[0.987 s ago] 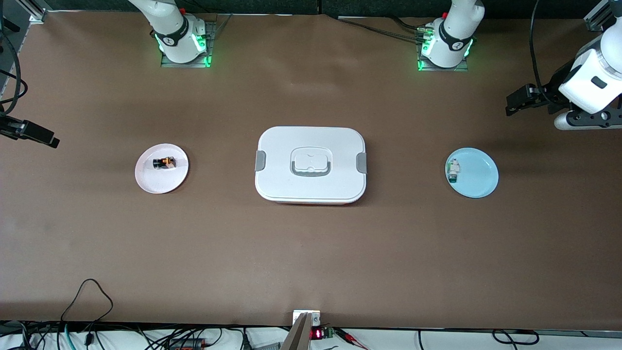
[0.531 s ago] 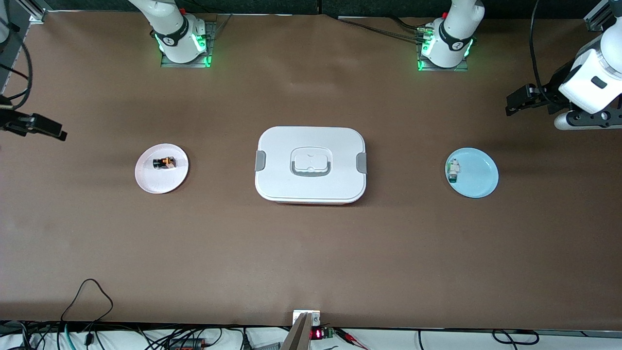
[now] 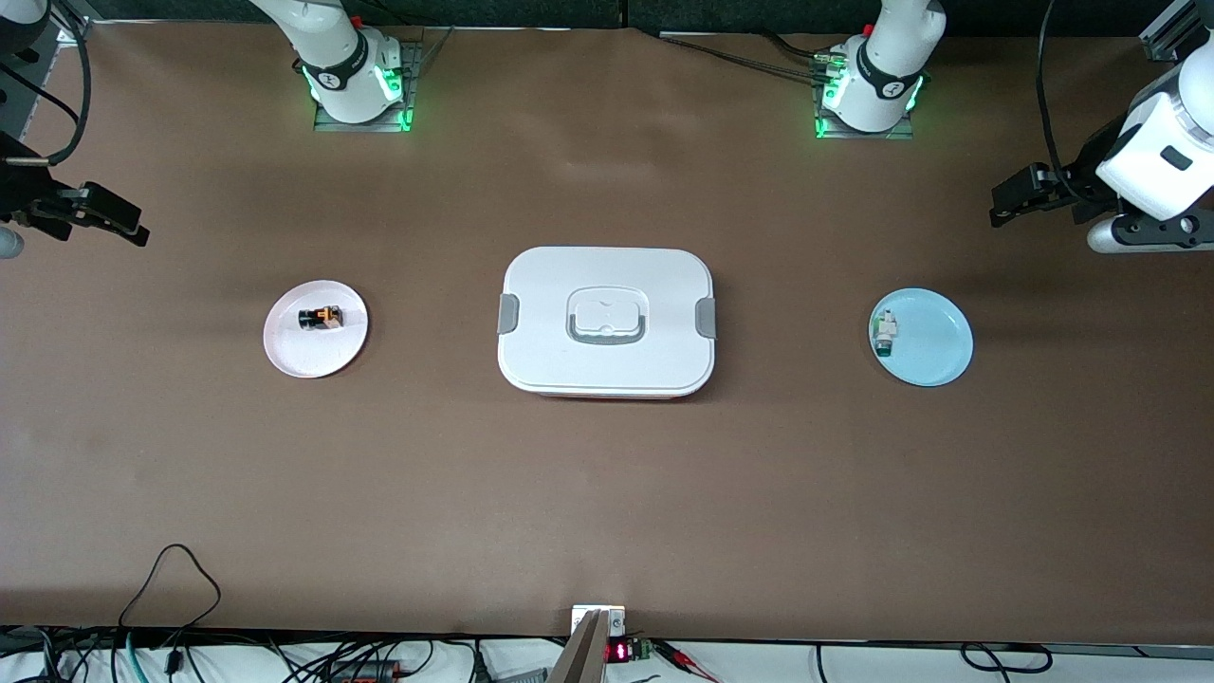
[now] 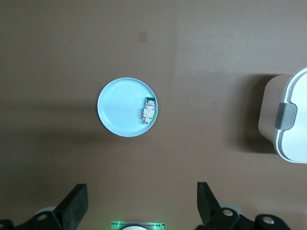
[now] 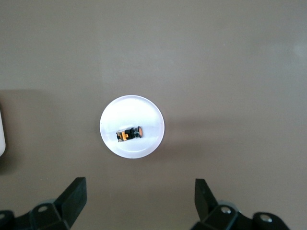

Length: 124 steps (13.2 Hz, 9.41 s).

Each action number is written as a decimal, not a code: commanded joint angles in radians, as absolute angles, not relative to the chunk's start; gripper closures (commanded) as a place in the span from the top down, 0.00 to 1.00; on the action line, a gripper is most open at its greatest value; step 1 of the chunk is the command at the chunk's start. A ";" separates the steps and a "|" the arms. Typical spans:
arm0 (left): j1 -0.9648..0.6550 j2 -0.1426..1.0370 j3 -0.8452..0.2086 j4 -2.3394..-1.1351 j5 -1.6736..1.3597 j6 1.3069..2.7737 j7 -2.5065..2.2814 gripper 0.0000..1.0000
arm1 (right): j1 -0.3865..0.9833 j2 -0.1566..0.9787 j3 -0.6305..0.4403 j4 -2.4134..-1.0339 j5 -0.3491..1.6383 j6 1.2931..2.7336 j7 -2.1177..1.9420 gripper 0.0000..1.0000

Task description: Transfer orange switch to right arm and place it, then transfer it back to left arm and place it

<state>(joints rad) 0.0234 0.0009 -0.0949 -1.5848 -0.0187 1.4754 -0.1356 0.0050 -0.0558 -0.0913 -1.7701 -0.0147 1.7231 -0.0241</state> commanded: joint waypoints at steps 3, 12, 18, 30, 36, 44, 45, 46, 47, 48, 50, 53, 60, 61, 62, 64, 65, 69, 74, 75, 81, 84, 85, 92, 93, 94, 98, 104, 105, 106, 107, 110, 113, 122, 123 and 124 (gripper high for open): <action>0.031 0.021 -0.098 -1.548 -0.035 1.463 -0.123 1.00 | 0.008 -0.009 -0.091 -1.686 -0.018 1.648 -0.040 1.00; 0.031 0.021 -0.097 -1.548 -0.035 1.462 -0.121 1.00 | 0.009 -0.009 -0.091 -1.661 -0.008 1.634 -0.035 1.00; 0.031 0.023 -0.097 -1.548 -0.035 1.462 -0.121 1.00 | 0.011 -0.011 -0.090 -1.661 -0.008 1.632 -0.037 1.00; 0.031 0.025 -0.098 -1.548 -0.034 1.463 -0.118 1.00 | 0.055 0.084 -0.091 -1.654 -0.023 1.611 -0.032 1.00; 0.032 0.023 -0.097 -1.552 -0.034 1.460 -0.117 1.00 | 0.063 0.164 -0.091 -1.654 -0.006 1.641 -0.028 1.00; 0.031 0.023 -0.097 -1.548 -0.034 1.442 -0.117 1.00 | 0.107 0.320 -0.091 -1.649 -0.012 1.782 -0.031 1.00; 0.031 0.023 -0.097 -1.548 -0.034 1.442 -0.115 1.00 | 0.106 0.345 -0.091 -1.648 -0.006 1.786 -0.034 1.00; 0.032 0.023 -0.097 -1.548 -0.034 1.442 -0.115 1.00 | 0.112 0.365 -0.092 -1.657 -0.012 1.836 -0.037 1.00; 0.032 0.023 -0.097 -1.548 -0.034 1.442 -0.115 1.00 | 0.110 0.373 -0.091 -1.673 -0.011 1.873 -0.040 1.00; 0.032 0.023 -0.097 -1.548 -0.034 1.442 -0.115 1.00 | 0.106 0.386 -0.091 -1.699 -0.005 1.896 -0.041 1.00; 0.031 0.023 -0.097 -1.548 -0.034 1.442 -0.115 1.00 | 0.109 0.373 -0.091 -1.808 -0.005 2.001 -0.031 1.00; 0.032 0.023 -0.097 -1.548 -0.034 1.442 -0.114 1.00 | 0.113 0.364 -0.091 -1.899 -0.009 2.088 -0.029 1.00; 0.032 0.023 -0.095 -1.548 -0.034 1.442 -0.114 1.00 | 0.176 0.374 -0.089 -1.989 -0.025 2.169 -0.044 1.00; 0.032 0.023 -0.095 -1.548 -0.034 1.442 -0.114 1.00 | 0.181 0.374 -0.089 -2.008 -0.032 2.180 -0.044 1.00; 0.034 0.023 -0.094 -1.548 -0.034 1.442 -0.114 1.00 | 0.179 0.374 -0.089 -2.026 -0.069 2.203 -0.043 1.00; 0.032 0.023 -0.094 -1.549 -0.034 1.442 -0.114 1.00 | 0.173 0.373 -0.089 -2.043 -0.107 2.217 -0.041 1.00; 0.034 0.023 -0.094 -1.549 -0.034 1.442 -0.114 1.00 | 0.172 0.371 -0.089 -2.046 -0.127 2.217 -0.041 1.00; 0.032 0.023 -0.094 -1.549 -0.035 1.442 -0.114 1.00 | 0.172 0.373 -0.089 -2.068 -0.176 2.230 -0.029 1.00; 0.034 0.023 -0.094 -1.549 -0.034 1.442 -0.114 1.00 | 0.170 0.374 -0.089 -2.144 -0.176 2.324 -0.031 1.00; 0.032 0.023 -0.094 -1.549 -0.034 1.442 -0.114 1.00 | 0.170 0.376 -0.089 -2.149 -0.178 2.324 -0.031 1.00; 0.034 0.023 -0.094 -1.552 -0.037 1.453 -0.061 1.00 | 0.169 0.383 -0.089 -2.186 -0.192 2.354 -0.034 1.00; 0.034 0.025 -0.094 -1.559 -0.075 1.483 -0.067 1.00 | 0.157 0.383 -0.089 -2.215 -0.192 2.399 -0.035 1.00; 0.038 0.025 -0.094 -1.559 -0.075 1.485 -0.067 1.00 | 0.155 0.388 -0.089 -2.215 -0.190 2.399 -0.034 1.00; 0.041 0.025 -0.094 -1.559 -0.075 1.480 -0.060 1.00 | 0.141 0.422 -0.089 -2.204 -0.192 2.413 -0.035 0.98; 0.041 0.025 -0.094 -1.559 -0.075 1.480 -0.060 1.00 | 0.141 0.423 -0.089 -2.204 -0.189 2.422 -0.029 0.98; 0.041 0.025 -0.094 -1.559 -0.075 1.480 -0.060 1.00 | 0.138 0.429 -0.089 -2.204 -0.183 2.437 -0.029 0.98; 0.041 0.025 -0.094 -1.559 -0.075 1.480 -0.057 1.00 | 0.138 0.433 -0.089 -2.204 -0.176 2.456 -0.028 0.98; 0.041 0.025 -0.094 -1.559 -0.075 1.480 -0.055 1.00 | 0.140 0.428 -0.087 -2.191 -0.170 2.456 -0.026 0.95; 0.041 0.025 -0.094 -1.559 -0.075 1.480 -0.055 1.00 | 0.140 0.428 -0.087 -2.191 -0.170 2.456 -0.028 0.87; 0.041 0.025 -0.094 -1.559 -0.075 1.480 -0.055 1.00 | 0.140 0.429 -0.087 -2.191 -0.170 2.456 -0.040 0.76; 0.041 0.025 -0.094 -1.559 -0.075 1.480 -0.054 1.00 | 0.140 0.431 -0.087 -2.191 -0.172 2.457 -0.041 0.69; 0.041 0.025 -0.094 -1.559 -0.075 1.480 -0.054 1.00 | 0.140 0.428 -0.078 -2.191 -0.172 2.457 -0.041 0.45; 0.041 0.025 -0.094 -1.559 -0.075 1.479 -0.060 1.00 | 0.138 0.402 -0.057 -2.184 -0.169 2.454 -0.040 0.35; 0.040 0.023 -0.095 -1.559 -0.075 1.479 -0.067 1.00 | 0.138 0.295 0.018 -1.904 -0.063 2.181 -0.089 0.34; 0.040 0.023 -0.095 -1.559 -0.075 1.479 -0.067 1.00 | 0.138 0.284 0.028 -1.875 -0.063 2.166 -0.097 0.34; 0.040 0.023 -0.095 -1.559 -0.075 1.479 -0.067 1.00 | 0.138 0.269 0.038 -1.852 -0.063 2.155 -0.112 0.34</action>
<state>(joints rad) 0.0324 0.0174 -0.0924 -1.5787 -0.0575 1.4864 -0.0819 0.1473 0.2859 0.0131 -1.9083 -0.0798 2.1999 -0.0693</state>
